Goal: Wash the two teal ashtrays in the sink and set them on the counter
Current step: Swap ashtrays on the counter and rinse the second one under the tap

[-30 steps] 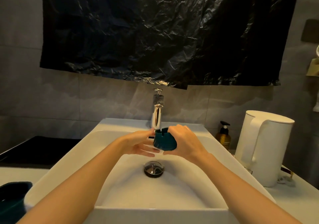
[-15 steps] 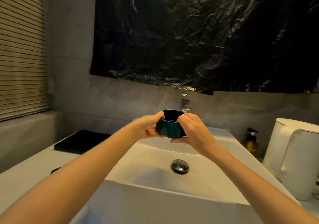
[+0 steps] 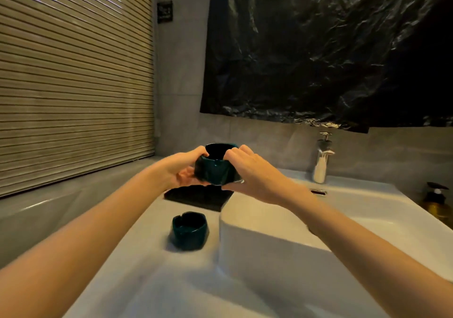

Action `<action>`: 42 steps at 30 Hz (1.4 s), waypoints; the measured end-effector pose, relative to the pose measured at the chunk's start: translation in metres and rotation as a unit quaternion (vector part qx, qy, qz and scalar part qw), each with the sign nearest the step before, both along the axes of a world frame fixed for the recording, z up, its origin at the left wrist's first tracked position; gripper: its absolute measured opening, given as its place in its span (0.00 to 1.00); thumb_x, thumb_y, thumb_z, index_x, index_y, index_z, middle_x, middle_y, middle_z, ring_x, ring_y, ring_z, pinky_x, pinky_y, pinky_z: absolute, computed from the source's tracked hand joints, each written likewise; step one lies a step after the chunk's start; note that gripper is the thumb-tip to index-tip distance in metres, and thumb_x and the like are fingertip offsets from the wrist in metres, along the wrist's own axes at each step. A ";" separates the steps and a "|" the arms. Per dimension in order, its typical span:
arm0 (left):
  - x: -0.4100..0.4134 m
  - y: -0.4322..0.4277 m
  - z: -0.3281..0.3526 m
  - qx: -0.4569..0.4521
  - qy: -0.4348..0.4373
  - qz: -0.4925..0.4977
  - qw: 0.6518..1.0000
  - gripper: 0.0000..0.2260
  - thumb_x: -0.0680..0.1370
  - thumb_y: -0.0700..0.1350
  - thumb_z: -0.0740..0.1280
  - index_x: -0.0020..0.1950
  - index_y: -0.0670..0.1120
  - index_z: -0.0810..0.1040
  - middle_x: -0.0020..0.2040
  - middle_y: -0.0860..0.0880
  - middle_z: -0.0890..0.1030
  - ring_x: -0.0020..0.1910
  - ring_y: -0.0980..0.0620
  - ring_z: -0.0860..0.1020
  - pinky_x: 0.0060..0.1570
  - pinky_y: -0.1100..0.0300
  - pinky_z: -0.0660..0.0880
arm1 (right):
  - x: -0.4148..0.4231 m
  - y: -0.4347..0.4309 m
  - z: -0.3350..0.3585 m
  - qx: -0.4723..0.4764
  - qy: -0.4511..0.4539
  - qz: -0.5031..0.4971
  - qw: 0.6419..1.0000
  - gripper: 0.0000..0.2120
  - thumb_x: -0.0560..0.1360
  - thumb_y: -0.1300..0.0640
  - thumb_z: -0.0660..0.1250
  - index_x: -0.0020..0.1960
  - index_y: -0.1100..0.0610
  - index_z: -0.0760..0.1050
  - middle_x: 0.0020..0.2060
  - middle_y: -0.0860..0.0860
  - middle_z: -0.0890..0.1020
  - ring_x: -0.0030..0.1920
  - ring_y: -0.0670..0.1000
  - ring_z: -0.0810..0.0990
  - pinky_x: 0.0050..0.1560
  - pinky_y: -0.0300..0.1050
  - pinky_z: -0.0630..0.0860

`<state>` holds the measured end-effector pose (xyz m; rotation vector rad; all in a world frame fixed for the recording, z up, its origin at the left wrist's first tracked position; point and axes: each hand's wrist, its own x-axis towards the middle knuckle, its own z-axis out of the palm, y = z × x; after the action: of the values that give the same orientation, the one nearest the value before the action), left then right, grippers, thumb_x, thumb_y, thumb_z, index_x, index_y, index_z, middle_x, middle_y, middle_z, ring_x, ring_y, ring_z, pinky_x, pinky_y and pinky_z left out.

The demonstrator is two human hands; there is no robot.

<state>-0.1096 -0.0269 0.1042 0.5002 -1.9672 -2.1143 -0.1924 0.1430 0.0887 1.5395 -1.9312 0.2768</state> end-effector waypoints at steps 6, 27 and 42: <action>0.051 -0.063 -0.050 -0.140 -0.055 0.100 0.984 0.09 0.78 0.48 0.62 0.49 0.43 0.75 0.44 0.39 0.81 0.38 0.43 0.82 0.41 0.52 0.82 | 0.053 -0.064 -0.039 0.032 -0.041 0.020 0.998 0.20 0.71 0.48 0.72 0.56 0.54 0.69 0.53 0.48 0.77 0.55 0.50 0.70 0.38 0.45 0.70; 0.117 -0.174 -0.189 -0.358 -0.160 0.168 0.904 0.10 0.74 0.38 0.62 0.39 0.33 0.79 0.30 0.43 0.75 0.32 0.46 0.78 0.39 0.46 0.81 | 0.094 -0.174 -0.170 0.176 -0.143 0.128 0.965 0.14 0.74 0.54 0.69 0.52 0.59 0.67 0.50 0.55 0.74 0.53 0.54 0.67 0.48 0.57 0.74; 0.116 -0.180 -0.196 -0.415 -0.160 0.200 0.873 0.10 0.71 0.42 0.65 0.29 0.43 0.78 0.25 0.48 0.75 0.28 0.47 0.77 0.37 0.48 0.81 | 0.097 -0.171 -0.172 0.195 -0.215 0.109 0.951 0.13 0.77 0.56 0.65 0.59 0.60 0.68 0.57 0.55 0.72 0.58 0.52 0.66 0.57 0.52 0.71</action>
<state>0.0065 -0.2065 -0.0920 0.9876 -2.4149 -0.8430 -0.0954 -0.0285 -0.0830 2.0994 -2.2478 0.3640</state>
